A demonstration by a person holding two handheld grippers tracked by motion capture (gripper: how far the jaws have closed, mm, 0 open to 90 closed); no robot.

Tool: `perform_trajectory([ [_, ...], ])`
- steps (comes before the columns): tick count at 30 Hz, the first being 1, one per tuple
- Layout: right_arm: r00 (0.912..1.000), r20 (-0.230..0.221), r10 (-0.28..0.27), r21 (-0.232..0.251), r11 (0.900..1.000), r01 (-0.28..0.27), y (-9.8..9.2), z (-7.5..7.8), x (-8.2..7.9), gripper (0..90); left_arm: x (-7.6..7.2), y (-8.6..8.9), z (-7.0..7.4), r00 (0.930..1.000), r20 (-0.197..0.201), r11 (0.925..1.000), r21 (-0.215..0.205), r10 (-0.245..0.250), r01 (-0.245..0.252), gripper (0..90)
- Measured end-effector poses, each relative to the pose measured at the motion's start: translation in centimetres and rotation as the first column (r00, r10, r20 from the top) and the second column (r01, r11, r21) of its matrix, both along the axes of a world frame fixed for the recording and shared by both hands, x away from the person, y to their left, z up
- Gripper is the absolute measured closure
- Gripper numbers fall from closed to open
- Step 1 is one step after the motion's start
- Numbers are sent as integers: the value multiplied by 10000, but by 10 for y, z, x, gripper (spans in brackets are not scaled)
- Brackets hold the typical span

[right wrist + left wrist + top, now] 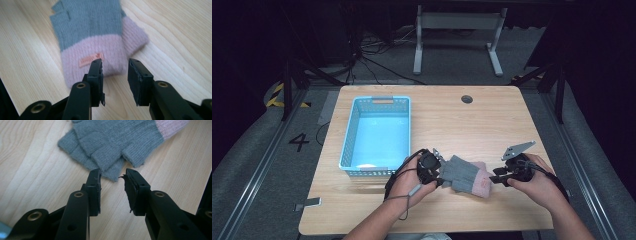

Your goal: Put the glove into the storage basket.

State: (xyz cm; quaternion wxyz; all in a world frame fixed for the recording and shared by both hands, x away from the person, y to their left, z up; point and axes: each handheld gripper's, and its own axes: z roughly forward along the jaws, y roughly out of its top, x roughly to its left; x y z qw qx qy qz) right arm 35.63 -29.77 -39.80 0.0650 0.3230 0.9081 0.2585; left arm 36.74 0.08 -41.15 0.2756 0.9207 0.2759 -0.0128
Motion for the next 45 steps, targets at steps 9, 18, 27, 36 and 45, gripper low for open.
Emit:
perform_trajectory([
  [9, 9994, -284, -173, -556, 9983, 157, -9, -12, 1, 654, 4, -7, -8, 9996, -34, 9993, 245, -294, 295, 667],
  [18, 9995, -288, 105, -433, 9990, -118, -5, -22, 7, 674, 10, -11, -19, 9996, -106, 9987, 438, -265, 269, 660],
  [27, 9996, -142, 254, -461, 9986, -260, -1, -24, 8, 687, 15, -15, -26, 9997, -214, 9982, 588, -108, 120, 673],
  [36, 9991, -118, 399, -523, 9978, -404, 3, -25, 9, 746, 16, -17, -25, 9999, 125, 9971, 757, -29, 19, 768],
  [45, 9995, -45, 320, -452, 9985, -322, 3, -21, 7, 863, 12, -17, -19, 9995, 300, 9968, 795, -74, 50, 891],
])
